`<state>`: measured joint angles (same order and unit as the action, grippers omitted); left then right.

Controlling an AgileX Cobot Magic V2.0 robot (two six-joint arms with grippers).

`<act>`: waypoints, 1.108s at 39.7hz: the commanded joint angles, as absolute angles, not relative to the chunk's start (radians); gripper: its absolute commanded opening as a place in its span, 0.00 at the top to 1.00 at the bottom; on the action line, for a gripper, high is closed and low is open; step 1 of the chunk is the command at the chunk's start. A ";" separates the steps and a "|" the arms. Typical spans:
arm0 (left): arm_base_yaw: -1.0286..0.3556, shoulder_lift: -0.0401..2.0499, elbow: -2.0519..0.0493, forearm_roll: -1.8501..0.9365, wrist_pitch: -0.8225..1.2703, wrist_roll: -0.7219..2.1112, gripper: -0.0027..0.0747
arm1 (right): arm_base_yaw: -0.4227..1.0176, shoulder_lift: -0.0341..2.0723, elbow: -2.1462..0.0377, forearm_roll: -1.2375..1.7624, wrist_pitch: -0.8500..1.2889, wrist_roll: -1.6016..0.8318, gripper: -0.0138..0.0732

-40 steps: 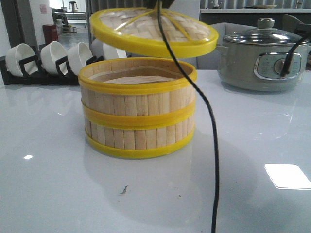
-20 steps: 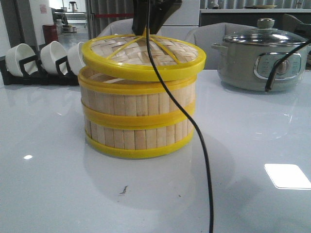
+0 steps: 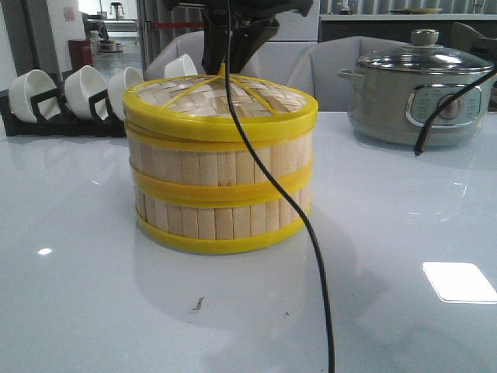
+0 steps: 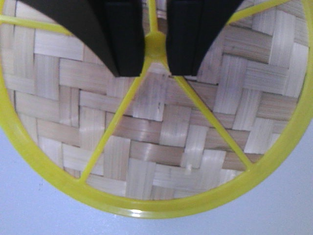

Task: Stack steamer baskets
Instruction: 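Carry the lid over the stacked baskets and lower it on top, then open the right gripper and raise it off the lid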

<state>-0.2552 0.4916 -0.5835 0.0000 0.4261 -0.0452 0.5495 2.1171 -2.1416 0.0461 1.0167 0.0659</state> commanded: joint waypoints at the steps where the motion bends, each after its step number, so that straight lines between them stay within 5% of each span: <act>1: -0.253 0.494 -0.612 0.000 0.336 -0.052 0.85 | 0.550 2.051 -2.179 0.051 0.945 0.055 0.78; 23: -0.253 0.494 -0.612 0.000 0.336 -0.052 0.85 | 0.555 2.051 -2.179 0.051 0.943 0.055 0.77; 34: -0.253 0.494 -0.612 0.000 0.336 -0.052 0.85 | 0.556 2.051 -2.179 0.052 0.941 0.055 0.36; 44: -0.253 0.494 -0.612 0.000 0.336 -0.052 0.85 | 0.556 2.040 -2.179 0.052 0.912 0.056 0.34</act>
